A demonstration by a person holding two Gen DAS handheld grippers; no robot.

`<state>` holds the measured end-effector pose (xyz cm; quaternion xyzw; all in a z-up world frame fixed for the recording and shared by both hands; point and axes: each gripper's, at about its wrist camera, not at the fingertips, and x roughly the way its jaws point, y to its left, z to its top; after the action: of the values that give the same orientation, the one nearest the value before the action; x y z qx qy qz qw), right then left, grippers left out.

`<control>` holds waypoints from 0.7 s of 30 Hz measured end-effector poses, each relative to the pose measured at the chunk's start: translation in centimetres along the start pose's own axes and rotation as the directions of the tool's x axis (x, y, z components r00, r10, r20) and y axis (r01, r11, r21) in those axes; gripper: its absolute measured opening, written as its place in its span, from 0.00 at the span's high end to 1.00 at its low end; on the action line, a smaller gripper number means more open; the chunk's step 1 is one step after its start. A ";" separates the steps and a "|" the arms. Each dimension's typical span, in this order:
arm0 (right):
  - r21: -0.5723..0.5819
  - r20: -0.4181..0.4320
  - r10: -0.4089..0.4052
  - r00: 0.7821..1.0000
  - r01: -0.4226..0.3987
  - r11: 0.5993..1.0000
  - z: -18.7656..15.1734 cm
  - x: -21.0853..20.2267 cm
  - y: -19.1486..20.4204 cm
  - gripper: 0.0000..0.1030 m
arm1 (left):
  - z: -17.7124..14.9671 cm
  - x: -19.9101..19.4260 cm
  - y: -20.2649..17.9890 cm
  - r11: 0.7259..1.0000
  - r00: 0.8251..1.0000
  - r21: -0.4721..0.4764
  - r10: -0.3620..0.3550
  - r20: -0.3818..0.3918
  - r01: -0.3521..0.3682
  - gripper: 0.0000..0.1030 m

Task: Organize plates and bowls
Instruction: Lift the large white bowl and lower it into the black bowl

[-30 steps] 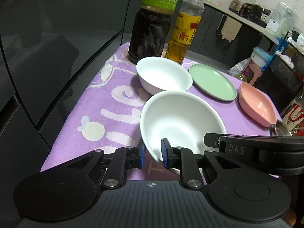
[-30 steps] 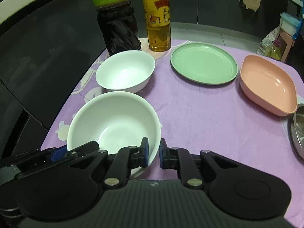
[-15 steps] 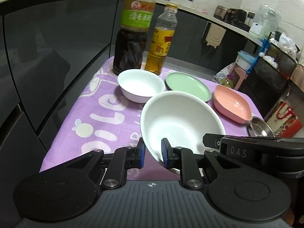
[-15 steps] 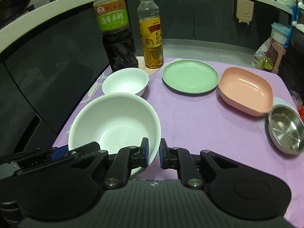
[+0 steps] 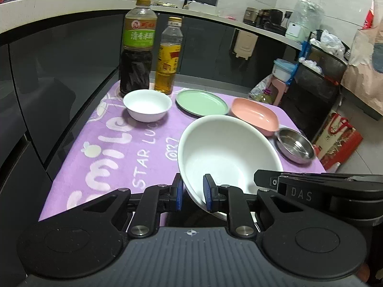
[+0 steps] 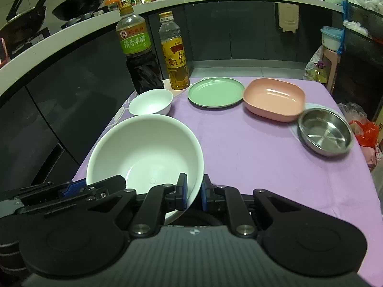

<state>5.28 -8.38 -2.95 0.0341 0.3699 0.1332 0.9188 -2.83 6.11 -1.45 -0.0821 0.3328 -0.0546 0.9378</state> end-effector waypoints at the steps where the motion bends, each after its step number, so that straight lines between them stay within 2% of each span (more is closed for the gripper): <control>1: 0.004 0.003 0.000 1.000 0.000 1.000 -0.3 -0.4 -0.1 0.97 | -0.3 -0.3 -0.3 1.000 1.000 0.005 -0.003 -0.002 0.003 0.84; 11: 0.047 0.013 -0.009 1.000 0.008 0.999 -3.1 -3.1 -1.5 0.97 | -2.5 -2.1 -2.2 0.997 1.000 0.069 -0.018 -0.023 0.019 0.83; 21: 0.048 -0.020 -0.034 0.999 0.035 0.998 -5.1 -2.9 -1.8 0.96 | -4.2 -1.1 -2.5 0.996 0.996 0.084 -0.016 -0.089 0.023 0.83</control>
<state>0.12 -11.09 -4.99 0.0486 0.3823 0.1086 0.9164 -6.52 3.32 -3.50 -0.0429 0.3706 -0.0813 0.9242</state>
